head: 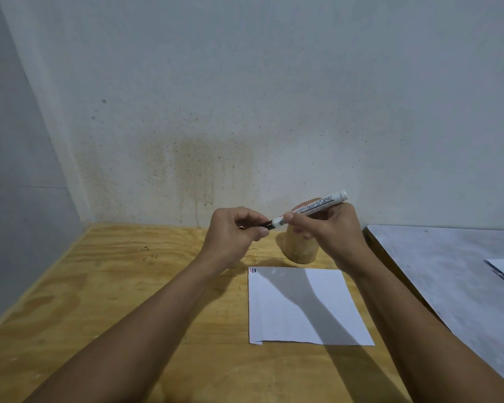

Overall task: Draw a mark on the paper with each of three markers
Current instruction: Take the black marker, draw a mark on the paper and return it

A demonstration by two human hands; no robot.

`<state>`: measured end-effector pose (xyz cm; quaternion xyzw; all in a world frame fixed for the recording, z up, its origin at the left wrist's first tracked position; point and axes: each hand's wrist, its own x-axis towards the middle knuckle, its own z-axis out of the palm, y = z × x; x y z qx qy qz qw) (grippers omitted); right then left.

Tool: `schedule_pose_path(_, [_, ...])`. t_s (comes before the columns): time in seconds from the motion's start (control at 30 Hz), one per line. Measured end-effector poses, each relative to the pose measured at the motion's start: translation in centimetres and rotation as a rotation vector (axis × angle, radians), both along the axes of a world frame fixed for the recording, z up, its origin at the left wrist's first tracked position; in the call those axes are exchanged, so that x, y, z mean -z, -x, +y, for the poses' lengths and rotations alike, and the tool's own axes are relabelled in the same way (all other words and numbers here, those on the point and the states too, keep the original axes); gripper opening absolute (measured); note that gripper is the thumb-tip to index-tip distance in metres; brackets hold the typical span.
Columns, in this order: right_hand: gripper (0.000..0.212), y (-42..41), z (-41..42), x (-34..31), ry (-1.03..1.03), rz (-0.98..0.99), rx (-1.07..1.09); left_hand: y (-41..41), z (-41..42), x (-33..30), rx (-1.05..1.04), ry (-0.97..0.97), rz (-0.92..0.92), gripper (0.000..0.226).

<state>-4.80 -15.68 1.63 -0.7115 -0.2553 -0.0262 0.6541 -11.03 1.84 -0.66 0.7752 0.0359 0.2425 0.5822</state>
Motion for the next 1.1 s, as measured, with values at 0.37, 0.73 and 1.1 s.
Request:
schedule_pose_path(0.37, [0.021,0.0,0.1,0.5,0.011,0.169,0.061,-0.6,-2.2,0.3,-0.046,0.058,-0.037,0.012])
schedule_pose_path(0.73, [0.029,-4.2,-2.5,-0.1,0.301,0.111,0.258,-2.9,-2.0,2.9,-0.030,-0.261,0.145,0.029])
schedule_pose_path(1.1, [0.019,-7.3,-4.2,-2.5,0.519,-0.139,0.450,-7.0,-3.1,3.4,0.105,-0.590,0.162,0.049])
